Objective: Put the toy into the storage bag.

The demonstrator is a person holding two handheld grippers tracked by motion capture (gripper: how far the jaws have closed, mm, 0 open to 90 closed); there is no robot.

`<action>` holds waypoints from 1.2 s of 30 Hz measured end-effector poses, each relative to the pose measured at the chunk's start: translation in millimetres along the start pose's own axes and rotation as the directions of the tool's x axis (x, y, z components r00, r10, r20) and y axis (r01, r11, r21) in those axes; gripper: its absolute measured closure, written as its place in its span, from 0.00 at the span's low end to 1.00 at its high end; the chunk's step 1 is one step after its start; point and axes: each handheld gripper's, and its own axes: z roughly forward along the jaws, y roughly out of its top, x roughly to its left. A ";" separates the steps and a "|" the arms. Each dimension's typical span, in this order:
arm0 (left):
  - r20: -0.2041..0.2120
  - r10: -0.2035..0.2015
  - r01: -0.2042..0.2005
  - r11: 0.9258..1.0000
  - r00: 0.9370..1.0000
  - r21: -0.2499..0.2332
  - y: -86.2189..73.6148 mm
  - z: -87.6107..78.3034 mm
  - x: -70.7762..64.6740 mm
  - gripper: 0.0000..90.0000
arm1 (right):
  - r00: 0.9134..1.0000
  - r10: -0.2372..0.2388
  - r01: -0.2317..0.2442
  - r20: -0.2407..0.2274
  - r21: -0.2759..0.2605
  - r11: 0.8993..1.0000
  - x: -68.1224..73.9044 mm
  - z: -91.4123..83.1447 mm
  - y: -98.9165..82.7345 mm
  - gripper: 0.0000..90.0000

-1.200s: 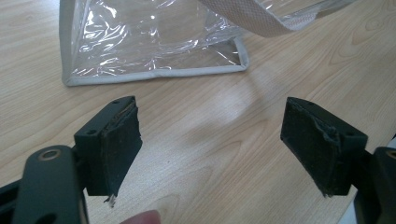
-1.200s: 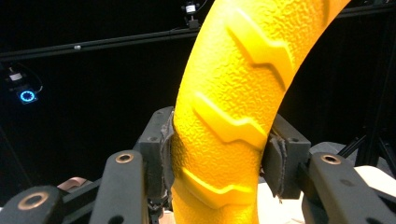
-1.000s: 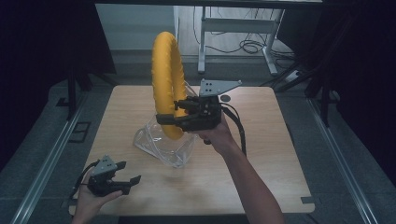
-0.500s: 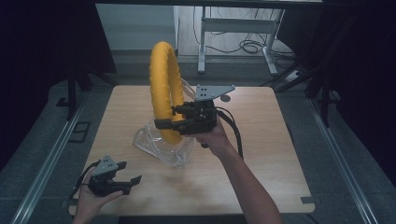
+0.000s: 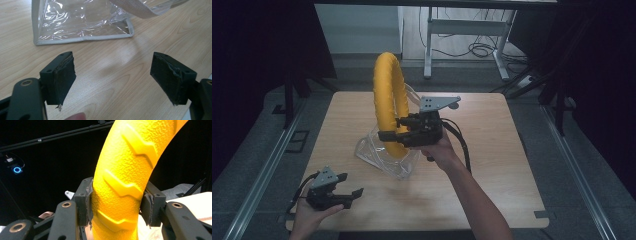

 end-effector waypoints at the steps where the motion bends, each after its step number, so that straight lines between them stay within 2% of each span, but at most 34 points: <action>1: 0.000 0.000 0.000 1.000 1.000 0.001 0.0 0.2 0.0 0.22 | 1.000 0.004 -0.004 -0.001 0.002 1.000 -0.4 0.1 -1.0 0.56; 24: -0.005 0.006 -0.006 1.000 1.000 0.006 -0.4 0.3 0.2 0.22 | 0.999 0.052 -0.052 0.014 0.008 0.999 -18.5 6.1 -31.9 0.56; 31: -0.007 0.007 -0.007 1.000 1.000 0.010 -0.5 1.0 0.0 0.22 | 0.996 0.091 -0.092 0.024 0.019 0.996 -26.2 6.0 -43.5 0.56; 36: -0.008 0.007 -0.007 1.000 1.000 0.011 -0.6 0.9 -0.1 0.22 | 0.994 0.103 -0.103 0.022 0.026 0.994 -30.1 8.0 -50.4 0.56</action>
